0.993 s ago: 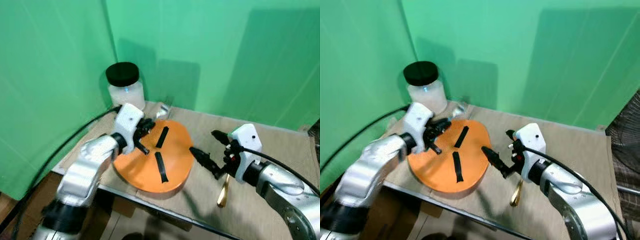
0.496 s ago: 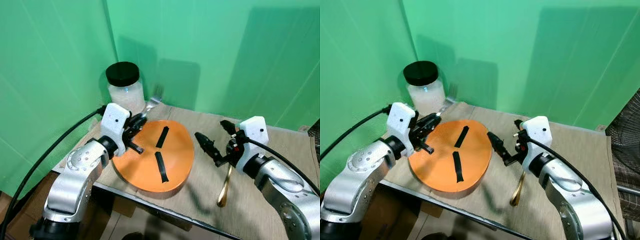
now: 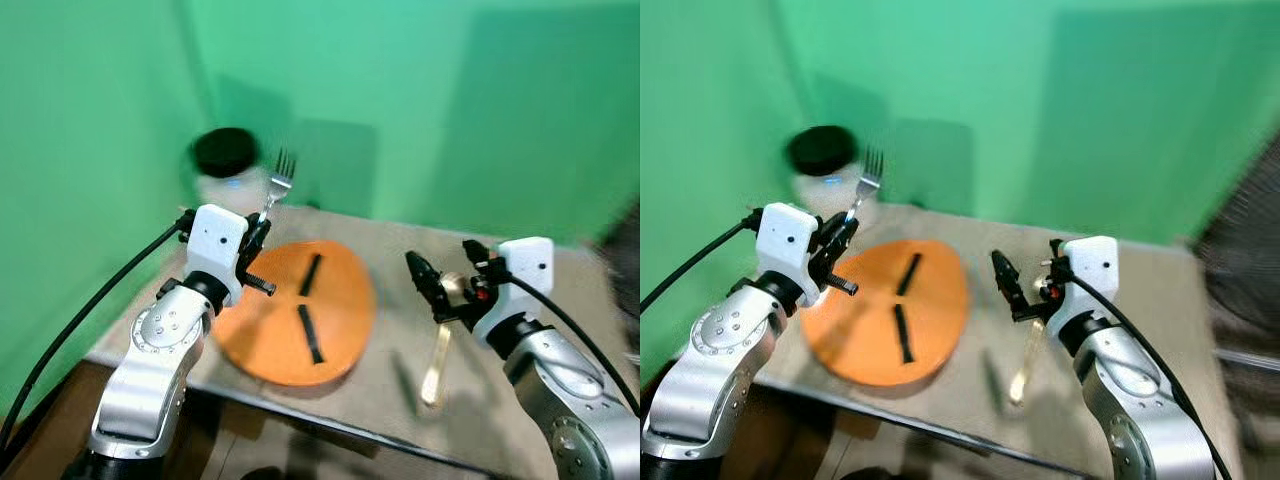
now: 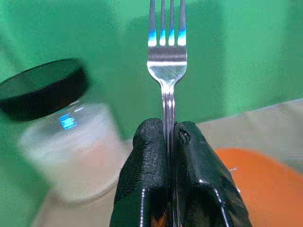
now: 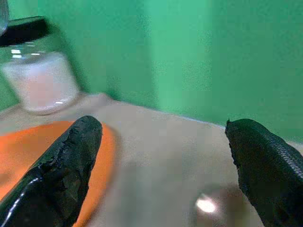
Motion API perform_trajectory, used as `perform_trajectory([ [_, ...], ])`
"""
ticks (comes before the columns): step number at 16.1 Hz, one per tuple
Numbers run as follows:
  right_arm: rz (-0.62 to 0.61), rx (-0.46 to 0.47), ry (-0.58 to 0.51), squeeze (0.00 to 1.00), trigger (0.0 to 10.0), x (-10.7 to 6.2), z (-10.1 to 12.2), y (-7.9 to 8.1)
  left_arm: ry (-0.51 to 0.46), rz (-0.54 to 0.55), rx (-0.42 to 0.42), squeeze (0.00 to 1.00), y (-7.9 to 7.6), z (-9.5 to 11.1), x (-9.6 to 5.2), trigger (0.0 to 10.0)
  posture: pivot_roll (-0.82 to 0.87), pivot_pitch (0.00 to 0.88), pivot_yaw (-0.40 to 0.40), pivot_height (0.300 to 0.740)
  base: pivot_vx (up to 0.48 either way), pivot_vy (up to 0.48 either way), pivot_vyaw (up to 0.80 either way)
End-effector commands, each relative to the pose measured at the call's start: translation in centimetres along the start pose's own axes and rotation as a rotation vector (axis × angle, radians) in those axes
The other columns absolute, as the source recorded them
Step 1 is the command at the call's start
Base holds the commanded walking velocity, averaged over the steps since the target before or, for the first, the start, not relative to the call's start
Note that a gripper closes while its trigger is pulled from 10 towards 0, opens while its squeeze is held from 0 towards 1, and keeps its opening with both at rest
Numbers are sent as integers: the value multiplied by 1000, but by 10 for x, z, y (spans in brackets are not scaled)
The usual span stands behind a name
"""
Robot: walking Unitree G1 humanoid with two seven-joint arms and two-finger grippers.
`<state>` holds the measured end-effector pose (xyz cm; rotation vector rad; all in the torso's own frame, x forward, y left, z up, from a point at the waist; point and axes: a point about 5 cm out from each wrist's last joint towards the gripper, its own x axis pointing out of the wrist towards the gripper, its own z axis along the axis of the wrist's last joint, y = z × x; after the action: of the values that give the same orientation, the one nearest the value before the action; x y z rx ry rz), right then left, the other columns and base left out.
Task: Setting the table
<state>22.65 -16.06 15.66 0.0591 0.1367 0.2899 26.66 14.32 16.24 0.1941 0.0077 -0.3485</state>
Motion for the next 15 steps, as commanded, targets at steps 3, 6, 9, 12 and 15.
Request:
perform_trajectory([
  [3,-18,6,-7,0,10000,-3,5,-3,-36,63,2,0,7,6,-8,10000,42,0,67,740,0,0,-800],
  [6,16,6,12,0,10000,-1,7,-1,-37,95,-12,0,8,6,-12,10000,56,0,44,740,0,-282,-533],
  [9,56,-7,37,0,10000,1,6,0,-35,117,-18,0,8,5,-14,10000,66,0,26,740,0,-386,0],
  [12,93,-21,64,0,10000,3,5,2,-33,130,-20,0,9,5,-16,10000,75,0,16,740,0,-391,0],
  [15,126,-37,88,0,10000,3,3,2,-31,137,-20,0,10,4,-17,10000,77,0,12,740,0,-360,0],
])
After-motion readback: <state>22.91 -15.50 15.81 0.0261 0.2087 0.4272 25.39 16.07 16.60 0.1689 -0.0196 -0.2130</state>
